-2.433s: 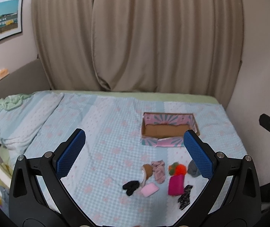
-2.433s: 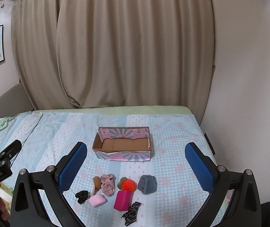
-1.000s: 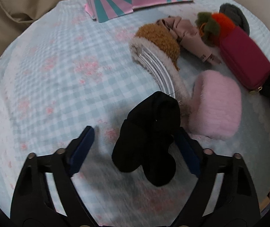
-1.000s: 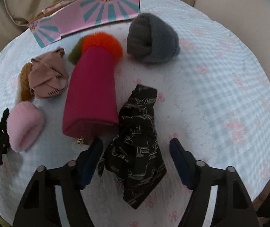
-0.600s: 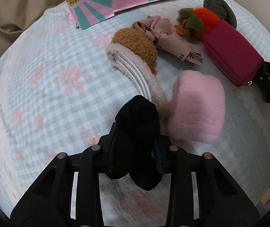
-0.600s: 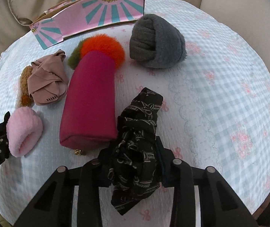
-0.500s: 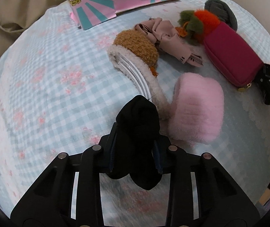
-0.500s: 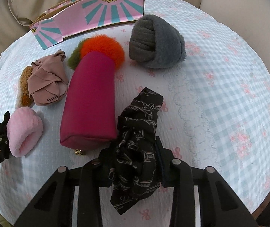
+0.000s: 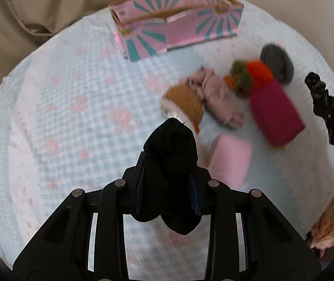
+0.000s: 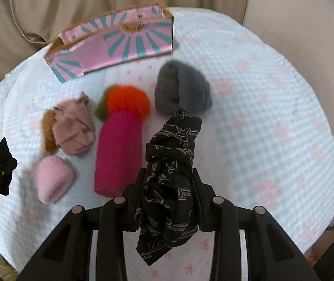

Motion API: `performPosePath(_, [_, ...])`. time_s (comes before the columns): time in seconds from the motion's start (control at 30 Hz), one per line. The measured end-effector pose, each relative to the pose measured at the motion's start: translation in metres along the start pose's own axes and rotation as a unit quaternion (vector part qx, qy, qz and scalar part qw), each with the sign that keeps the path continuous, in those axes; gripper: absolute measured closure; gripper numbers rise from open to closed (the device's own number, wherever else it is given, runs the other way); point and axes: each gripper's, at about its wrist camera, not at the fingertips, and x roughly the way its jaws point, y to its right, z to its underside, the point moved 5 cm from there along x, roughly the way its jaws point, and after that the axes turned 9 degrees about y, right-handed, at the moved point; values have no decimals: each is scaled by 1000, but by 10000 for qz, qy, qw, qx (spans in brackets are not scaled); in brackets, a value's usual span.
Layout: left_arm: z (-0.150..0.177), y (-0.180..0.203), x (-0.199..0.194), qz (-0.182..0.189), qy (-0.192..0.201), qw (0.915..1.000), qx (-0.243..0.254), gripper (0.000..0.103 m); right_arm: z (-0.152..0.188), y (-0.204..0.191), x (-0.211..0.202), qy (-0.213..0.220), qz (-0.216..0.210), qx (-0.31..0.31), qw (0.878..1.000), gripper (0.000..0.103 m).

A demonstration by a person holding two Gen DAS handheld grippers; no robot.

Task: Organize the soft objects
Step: 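Carry the sock and scrunchie into the striped box and open both tools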

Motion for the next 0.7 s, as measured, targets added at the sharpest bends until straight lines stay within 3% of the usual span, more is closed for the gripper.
performPosePath(0.3, [-83,14,-72,-263,383,9973,-572,75,-76,3,-63,412,-350,-265,9982,71])
performPosePath(0.47, [-141,24,-111,-524,700,9915,-967,75,-129,14,-93,631,-667,-591,9940,71])
performPosePath(0.7, [-214,34,-127,-737,1047,9821,-1379,75,-204,18,-100,861,-1019,-1162,9842,71])
